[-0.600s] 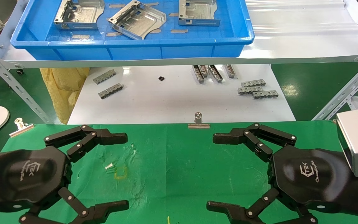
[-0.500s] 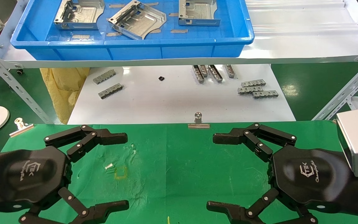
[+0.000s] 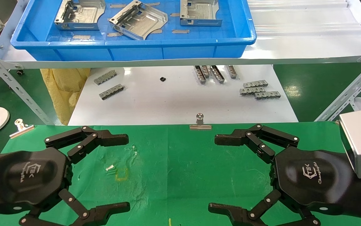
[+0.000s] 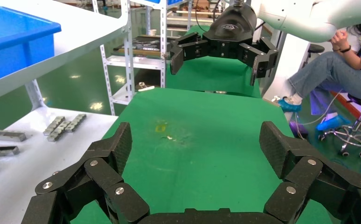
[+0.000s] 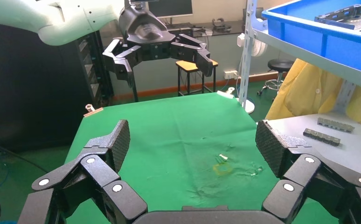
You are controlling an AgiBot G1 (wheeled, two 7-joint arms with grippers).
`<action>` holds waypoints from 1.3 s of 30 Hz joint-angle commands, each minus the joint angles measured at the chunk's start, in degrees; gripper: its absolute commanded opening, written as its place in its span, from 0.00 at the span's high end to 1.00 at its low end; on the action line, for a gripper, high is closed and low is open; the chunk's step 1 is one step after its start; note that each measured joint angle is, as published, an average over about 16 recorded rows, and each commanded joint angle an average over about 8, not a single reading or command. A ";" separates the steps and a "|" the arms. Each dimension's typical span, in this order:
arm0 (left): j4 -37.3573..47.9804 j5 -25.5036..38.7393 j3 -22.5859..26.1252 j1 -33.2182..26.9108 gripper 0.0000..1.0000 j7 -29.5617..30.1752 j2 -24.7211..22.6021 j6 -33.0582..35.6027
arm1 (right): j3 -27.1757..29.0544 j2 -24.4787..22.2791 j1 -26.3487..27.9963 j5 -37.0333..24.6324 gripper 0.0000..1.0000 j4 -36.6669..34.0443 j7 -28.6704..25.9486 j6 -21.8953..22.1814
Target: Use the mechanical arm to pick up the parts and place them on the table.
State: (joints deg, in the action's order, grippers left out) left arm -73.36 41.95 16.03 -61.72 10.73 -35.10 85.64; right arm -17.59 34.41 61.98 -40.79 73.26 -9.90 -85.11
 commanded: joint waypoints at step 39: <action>0.00 0.00 0.00 0.00 0.00 0.00 0.00 0.00 | 0.00 0.00 0.00 0.00 1.00 0.00 0.00 0.00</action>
State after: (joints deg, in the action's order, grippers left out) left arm -73.36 41.95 16.03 -61.72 10.73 -35.10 85.64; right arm -17.59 34.41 61.98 -40.79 73.26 -9.90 -85.11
